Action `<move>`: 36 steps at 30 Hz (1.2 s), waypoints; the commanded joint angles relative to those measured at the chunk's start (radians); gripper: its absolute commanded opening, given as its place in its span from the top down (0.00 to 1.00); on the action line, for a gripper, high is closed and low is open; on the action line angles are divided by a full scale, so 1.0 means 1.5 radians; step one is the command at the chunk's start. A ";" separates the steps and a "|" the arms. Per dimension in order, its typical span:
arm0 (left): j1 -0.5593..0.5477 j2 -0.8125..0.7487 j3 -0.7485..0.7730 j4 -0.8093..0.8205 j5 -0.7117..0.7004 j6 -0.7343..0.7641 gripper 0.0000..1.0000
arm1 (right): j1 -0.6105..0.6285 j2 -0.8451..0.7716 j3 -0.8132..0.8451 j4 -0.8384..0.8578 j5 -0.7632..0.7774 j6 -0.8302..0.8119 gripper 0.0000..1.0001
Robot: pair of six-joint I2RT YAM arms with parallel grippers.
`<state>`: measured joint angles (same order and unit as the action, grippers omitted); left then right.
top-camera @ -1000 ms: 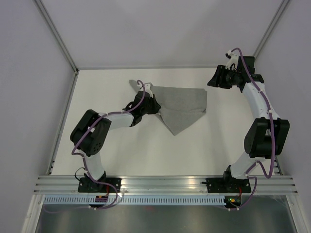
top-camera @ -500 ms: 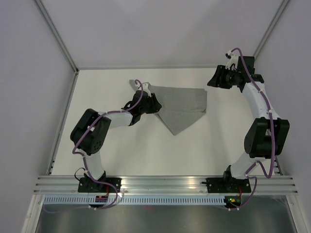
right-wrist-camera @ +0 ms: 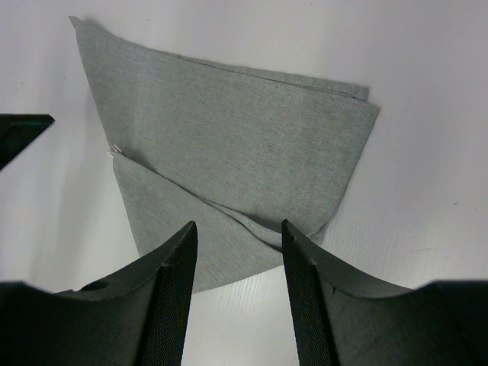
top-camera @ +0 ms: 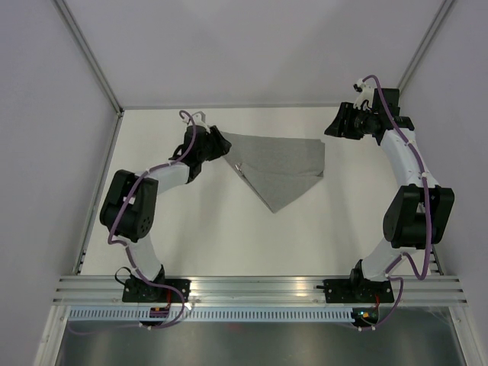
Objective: Fold the napkin, place the utensils inside, and roll it up
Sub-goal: Fold the napkin at the center of the board.
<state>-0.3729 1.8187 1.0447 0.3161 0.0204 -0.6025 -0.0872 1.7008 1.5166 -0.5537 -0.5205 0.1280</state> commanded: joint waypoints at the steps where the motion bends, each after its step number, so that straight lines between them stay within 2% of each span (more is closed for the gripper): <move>1: 0.047 0.000 0.069 -0.011 -0.029 -0.050 0.41 | 0.000 -0.024 0.001 0.006 -0.014 0.013 0.46; 8: 0.124 0.123 0.231 -0.058 -0.021 -0.071 0.42 | 0.000 -0.027 0.001 0.010 -0.015 0.019 0.46; 16: 0.150 0.232 0.331 -0.088 -0.017 -0.076 0.43 | -0.001 -0.026 -0.002 0.011 -0.014 0.019 0.46; 36: 0.157 0.286 0.360 -0.079 0.040 -0.067 0.38 | 0.000 -0.018 -0.004 0.015 -0.012 0.021 0.46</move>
<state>-0.1452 2.2196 1.5429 0.1814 0.0418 -0.6792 -0.0872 1.7008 1.5097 -0.5529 -0.5259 0.1356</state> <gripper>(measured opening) 0.614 0.542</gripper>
